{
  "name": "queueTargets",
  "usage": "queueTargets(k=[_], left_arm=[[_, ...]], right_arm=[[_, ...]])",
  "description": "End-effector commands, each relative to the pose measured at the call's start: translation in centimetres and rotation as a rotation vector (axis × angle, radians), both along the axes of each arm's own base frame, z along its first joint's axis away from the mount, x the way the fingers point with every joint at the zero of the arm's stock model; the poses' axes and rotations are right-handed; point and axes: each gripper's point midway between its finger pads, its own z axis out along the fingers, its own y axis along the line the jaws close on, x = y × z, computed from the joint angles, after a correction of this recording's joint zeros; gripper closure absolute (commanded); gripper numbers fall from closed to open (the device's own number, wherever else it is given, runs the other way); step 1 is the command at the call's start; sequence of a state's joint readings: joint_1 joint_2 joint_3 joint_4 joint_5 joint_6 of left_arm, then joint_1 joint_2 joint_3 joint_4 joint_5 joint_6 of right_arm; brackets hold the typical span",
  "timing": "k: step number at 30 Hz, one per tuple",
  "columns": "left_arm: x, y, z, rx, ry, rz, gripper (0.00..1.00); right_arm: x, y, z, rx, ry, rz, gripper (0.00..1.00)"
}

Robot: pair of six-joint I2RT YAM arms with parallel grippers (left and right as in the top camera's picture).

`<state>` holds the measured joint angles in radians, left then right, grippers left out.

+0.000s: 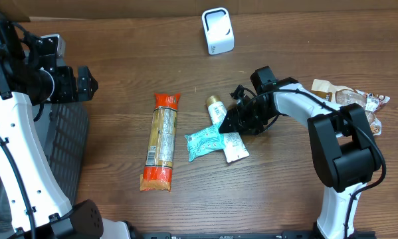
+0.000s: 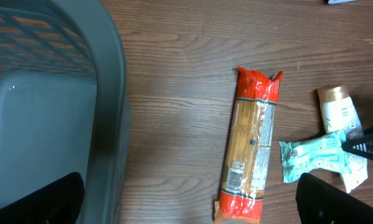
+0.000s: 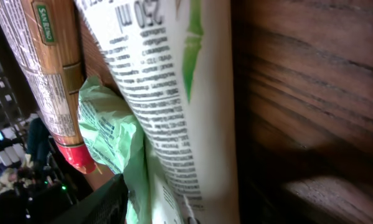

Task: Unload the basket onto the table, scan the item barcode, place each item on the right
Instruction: 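Grasp the white tube with the right gripper and lift it, then carry the tube up to the white scanner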

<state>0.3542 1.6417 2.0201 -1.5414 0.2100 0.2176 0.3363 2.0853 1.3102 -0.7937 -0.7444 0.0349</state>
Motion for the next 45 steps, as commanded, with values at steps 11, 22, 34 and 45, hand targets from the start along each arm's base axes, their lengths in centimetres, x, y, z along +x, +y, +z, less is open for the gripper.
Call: queueTargets(k=[11, 22, 34, 45], left_arm=[[0.2, -0.3, -0.2, -0.007, 0.001, -0.027, 0.00], [0.2, -0.3, -0.2, -0.007, 0.001, -0.027, 0.00], [0.2, -0.3, -0.2, -0.007, 0.000, -0.027, 0.01], [0.2, -0.3, -0.2, -0.007, 0.000, -0.027, 0.00]], right_arm=[[3.1, -3.9, -0.6, -0.052, -0.078, -0.049, 0.53], [-1.1, -1.0, -1.1, 0.018, 0.019, 0.019, 0.53], [-2.9, 0.7, -2.0, -0.064, 0.092, -0.006, 0.96], [1.0, -1.5, 4.4, -0.046, -0.087, -0.011, 0.96]])
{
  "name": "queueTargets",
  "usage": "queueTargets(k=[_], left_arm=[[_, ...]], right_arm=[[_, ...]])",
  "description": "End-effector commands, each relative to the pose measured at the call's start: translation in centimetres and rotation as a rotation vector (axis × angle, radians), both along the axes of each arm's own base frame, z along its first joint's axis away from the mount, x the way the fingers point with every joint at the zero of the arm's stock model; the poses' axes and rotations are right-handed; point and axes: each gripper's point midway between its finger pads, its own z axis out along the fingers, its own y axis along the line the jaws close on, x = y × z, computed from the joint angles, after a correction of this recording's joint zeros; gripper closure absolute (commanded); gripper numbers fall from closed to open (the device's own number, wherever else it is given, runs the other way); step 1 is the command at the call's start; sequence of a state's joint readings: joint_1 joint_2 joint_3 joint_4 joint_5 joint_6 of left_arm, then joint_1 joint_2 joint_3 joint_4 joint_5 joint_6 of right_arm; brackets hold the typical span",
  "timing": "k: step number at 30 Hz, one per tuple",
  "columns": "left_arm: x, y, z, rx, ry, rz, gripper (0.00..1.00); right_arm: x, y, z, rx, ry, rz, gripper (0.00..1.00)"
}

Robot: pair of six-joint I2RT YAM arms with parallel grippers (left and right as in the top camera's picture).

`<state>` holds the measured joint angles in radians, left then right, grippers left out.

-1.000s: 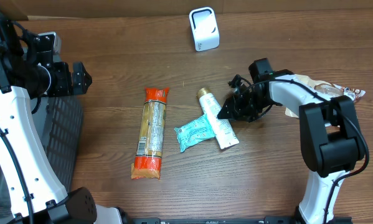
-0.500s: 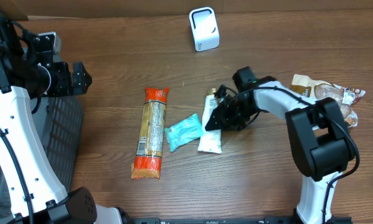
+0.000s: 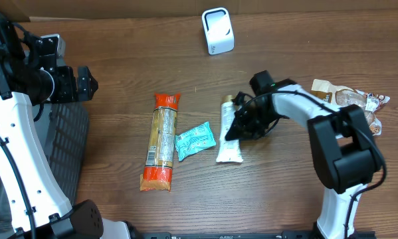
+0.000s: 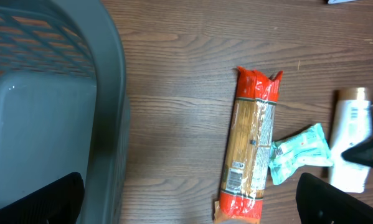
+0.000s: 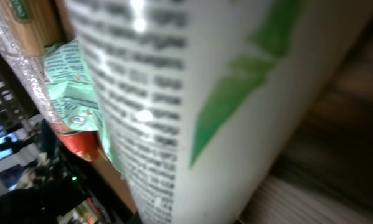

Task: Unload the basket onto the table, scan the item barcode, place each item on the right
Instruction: 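Carry the tube up to the white scanner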

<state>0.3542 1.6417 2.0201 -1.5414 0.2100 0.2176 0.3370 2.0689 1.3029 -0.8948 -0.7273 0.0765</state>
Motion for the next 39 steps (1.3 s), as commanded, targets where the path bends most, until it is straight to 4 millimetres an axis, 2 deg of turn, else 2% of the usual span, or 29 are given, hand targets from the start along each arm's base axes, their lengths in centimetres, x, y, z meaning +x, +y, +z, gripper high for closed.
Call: queueTargets(k=[1, 8, 9, 11, 14, 18, 25, 29, 32, 36, 39], left_arm=[[0.2, -0.3, -0.2, -0.007, 0.000, -0.027, 0.00], [0.2, -0.3, -0.2, -0.007, 0.001, -0.027, 0.00], [0.2, -0.3, -0.2, -0.007, 0.000, -0.027, 0.00], [0.2, -0.3, -0.2, -0.007, 0.000, -0.027, 0.01], [0.2, -0.3, -0.2, -0.007, 0.001, -0.027, 0.01], [0.2, -0.3, -0.2, -0.007, 0.000, -0.027, 0.01], [0.2, -0.3, -0.2, -0.007, 0.001, -0.027, 0.00], [0.2, -0.3, -0.2, -0.007, 0.000, -0.027, 0.00], [0.2, -0.3, -0.2, -0.007, 0.001, -0.027, 0.00], [0.2, -0.3, -0.2, -0.007, 0.001, -0.027, 0.00], [0.2, -0.3, -0.2, -0.007, 0.000, -0.027, 0.00]], right_arm=[[3.2, -0.6, 5.8, 0.022, -0.241, 0.038, 0.96], [1.9, 1.4, 16.7, 0.162, -0.553, 0.147, 0.96], [1.1, 1.8, 19.0, 0.209, -0.620, 0.177, 0.96], [0.1, 2.0, 21.6, 0.265, -0.684, 0.198, 0.96], [-1.2, 2.2, 24.3, 0.335, -0.730, 0.210, 0.96], [-2.3, 2.3, 25.8, 0.384, -0.744, 0.221, 0.96], [-2.3, 2.2, 25.5, 0.367, -0.721, 0.206, 0.96], [0.0, 1.7, 26.0, 0.227, -0.747, 0.089, 0.97], [3.1, 0.2, 28.8, 0.033, -0.873, -0.017, 0.97], [7.9, -2.7, 33.3, -0.304, -1.164, -0.144, 0.96], [10.6, -3.3, 34.8, -0.542, -1.366, -0.150, 0.96]])
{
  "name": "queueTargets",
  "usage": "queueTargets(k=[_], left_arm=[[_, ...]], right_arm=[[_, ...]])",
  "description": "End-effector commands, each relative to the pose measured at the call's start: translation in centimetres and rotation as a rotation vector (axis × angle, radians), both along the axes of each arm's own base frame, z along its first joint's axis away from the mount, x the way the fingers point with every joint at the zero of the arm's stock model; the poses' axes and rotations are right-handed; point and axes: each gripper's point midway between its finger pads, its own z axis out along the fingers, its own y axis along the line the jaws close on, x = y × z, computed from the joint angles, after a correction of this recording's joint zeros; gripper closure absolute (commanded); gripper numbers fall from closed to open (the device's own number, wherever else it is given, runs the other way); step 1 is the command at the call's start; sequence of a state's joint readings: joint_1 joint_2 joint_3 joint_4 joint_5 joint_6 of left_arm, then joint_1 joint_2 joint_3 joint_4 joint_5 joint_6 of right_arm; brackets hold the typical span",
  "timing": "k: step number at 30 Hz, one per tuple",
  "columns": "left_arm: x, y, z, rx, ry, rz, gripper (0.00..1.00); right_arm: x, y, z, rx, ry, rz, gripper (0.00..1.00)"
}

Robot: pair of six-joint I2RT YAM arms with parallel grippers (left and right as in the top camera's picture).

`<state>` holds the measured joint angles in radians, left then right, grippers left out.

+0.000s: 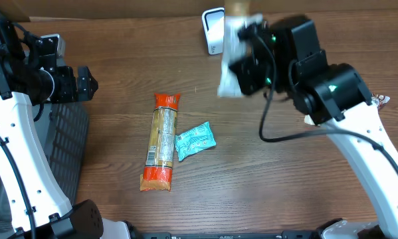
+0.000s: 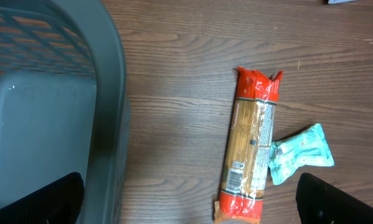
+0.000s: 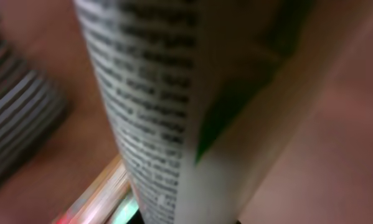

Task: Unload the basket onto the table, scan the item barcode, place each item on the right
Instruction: 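Carry the tube up to the white scanner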

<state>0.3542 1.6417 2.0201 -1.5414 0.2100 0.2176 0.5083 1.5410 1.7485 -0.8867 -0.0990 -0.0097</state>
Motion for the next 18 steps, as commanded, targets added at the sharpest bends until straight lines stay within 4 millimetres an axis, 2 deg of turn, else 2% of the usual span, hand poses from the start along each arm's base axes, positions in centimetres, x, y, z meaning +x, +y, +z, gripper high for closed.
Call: queueTargets(k=[1, 3, 4, 6, 9, 11, 12, 18], left_arm=[[0.2, -0.3, -0.2, -0.007, 0.001, -0.027, 0.00], [0.2, -0.3, -0.2, -0.007, 0.000, -0.027, 0.01], [0.2, -0.3, -0.2, -0.007, 0.001, -0.027, 0.01], [0.2, -0.3, -0.2, -0.007, 0.000, -0.027, 0.00], [0.2, -0.3, -0.2, -0.007, 0.001, -0.027, 0.00], [0.2, -0.3, -0.2, -0.007, 0.000, -0.027, 0.00], [0.2, -0.3, -0.2, -0.007, 0.000, -0.027, 0.00], [0.2, -0.3, -0.2, -0.007, 0.000, -0.027, 0.00]], right_arm=[[4.2, -3.7, 2.4, -0.319, -0.280, -0.278, 0.96], [6.6, -3.6, 2.3, -0.380, -0.349, -0.345, 0.96], [7.9, -3.0, 1.8, -0.407, -0.376, -0.341, 0.96], [10.4, -2.0, -0.2, -0.534, -0.420, -0.269, 0.96], [13.9, -1.8, -3.6, -0.743, -0.465, -0.212, 0.96], [16.2, -2.3, -5.2, -0.828, -0.498, -0.255, 0.96], [18.3, -2.8, -6.2, -0.897, -0.541, -0.311, 0.96], [23.1, -3.1, -10.0, -1.102, -0.663, -0.280, 0.96]])
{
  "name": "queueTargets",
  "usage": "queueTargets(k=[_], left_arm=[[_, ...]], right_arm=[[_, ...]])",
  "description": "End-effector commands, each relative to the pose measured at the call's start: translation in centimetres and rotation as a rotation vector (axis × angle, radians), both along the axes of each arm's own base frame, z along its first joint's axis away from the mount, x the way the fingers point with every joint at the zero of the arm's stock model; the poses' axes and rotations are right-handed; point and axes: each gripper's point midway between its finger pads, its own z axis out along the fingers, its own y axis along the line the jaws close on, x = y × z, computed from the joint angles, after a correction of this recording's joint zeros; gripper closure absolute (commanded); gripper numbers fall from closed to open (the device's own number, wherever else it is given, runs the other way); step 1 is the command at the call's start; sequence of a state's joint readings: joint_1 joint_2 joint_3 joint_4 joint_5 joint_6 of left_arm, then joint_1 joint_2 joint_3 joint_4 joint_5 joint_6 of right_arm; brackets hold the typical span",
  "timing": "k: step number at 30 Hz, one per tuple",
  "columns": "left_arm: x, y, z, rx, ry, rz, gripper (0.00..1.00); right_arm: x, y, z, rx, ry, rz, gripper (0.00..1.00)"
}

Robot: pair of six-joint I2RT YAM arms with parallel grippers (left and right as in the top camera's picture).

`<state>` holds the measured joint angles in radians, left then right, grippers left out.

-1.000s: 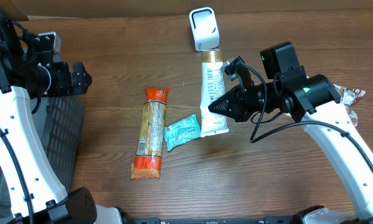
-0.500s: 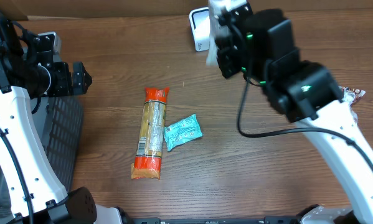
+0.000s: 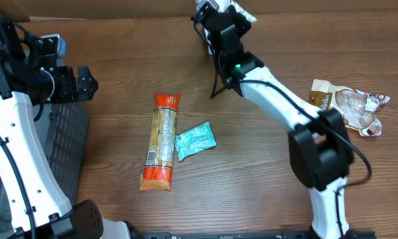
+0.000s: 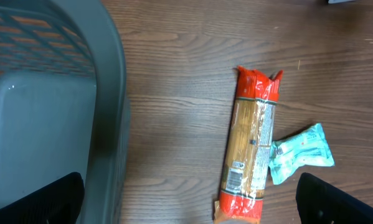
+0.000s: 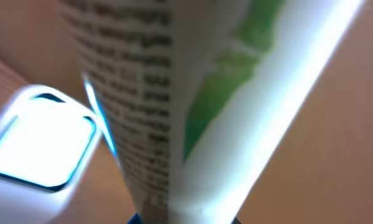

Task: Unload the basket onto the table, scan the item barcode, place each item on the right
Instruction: 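Carry the tube up to the white scanner, then hold the tube in front of the white scanner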

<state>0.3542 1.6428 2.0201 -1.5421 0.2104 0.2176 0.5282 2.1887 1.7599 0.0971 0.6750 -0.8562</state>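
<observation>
My right gripper (image 3: 226,18) is at the table's far edge, shut on a white tube with green print and small text. The tube (image 5: 174,93) fills the right wrist view, and only a white bit of the tube (image 3: 242,11) shows from overhead. Just left of it in the wrist view is the white scanner (image 5: 42,143), with a blue glow at its edge; from overhead the arm hides it. My left gripper (image 4: 189,211) hangs open over the table's left side, next to the basket, holding nothing.
A grey basket (image 4: 43,112) stands at the left. A red-ended pasta packet (image 3: 161,141) and a teal packet (image 3: 196,140) lie mid-table. Snack packets (image 3: 348,105) lie at the right edge.
My right gripper has moved with the tube from in front of the scanner to right over it at the far edge. The scanner now shows beside the tube in the wrist view.
The right gripper was low at the tube, which lay against the teal packet. Then the tube lay turned and apart from the packet, still on the table. Then it was held up near the scanner, and now against it. The left arm stayed put.
</observation>
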Motion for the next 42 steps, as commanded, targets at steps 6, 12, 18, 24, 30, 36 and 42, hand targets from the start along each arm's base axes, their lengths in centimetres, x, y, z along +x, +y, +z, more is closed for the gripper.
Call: queueTargets(k=[6, 12, 18, 24, 30, 36, 42], left_arm=[[0.2, -0.3, -0.2, -0.006, -0.001, -0.027, 0.00], [0.2, -0.3, -0.2, -0.006, -0.002, -0.027, 0.01], [0.2, -0.3, -0.2, -0.006, -0.001, -0.027, 0.00], [0.2, -0.3, -0.2, -0.006, -0.002, -0.027, 0.00], [0.2, -0.3, -0.2, -0.006, -0.001, -0.027, 0.00], [0.2, -0.3, -0.2, -0.006, -0.001, -0.027, 0.01], [0.2, -0.3, -0.2, -0.006, -0.002, -0.027, 0.00]], right_arm=[[3.9, -4.9, -3.0, -0.268, -0.043, -0.092, 0.96], [4.9, -6.5, -5.7, -0.280, -0.013, -0.103, 0.96], [5.6, -5.5, -3.7, -0.251, -0.060, -0.060, 0.96], [6.5, -4.1, -1.6, -0.274, -0.095, 0.034, 0.96], [7.2, -3.9, -1.7, -0.292, -0.100, 0.122, 0.96], [7.6, -4.4, -3.8, -0.374, -0.051, 0.135, 0.96], [7.8, -4.3, -7.5, -0.393, 0.008, 0.149, 0.96]])
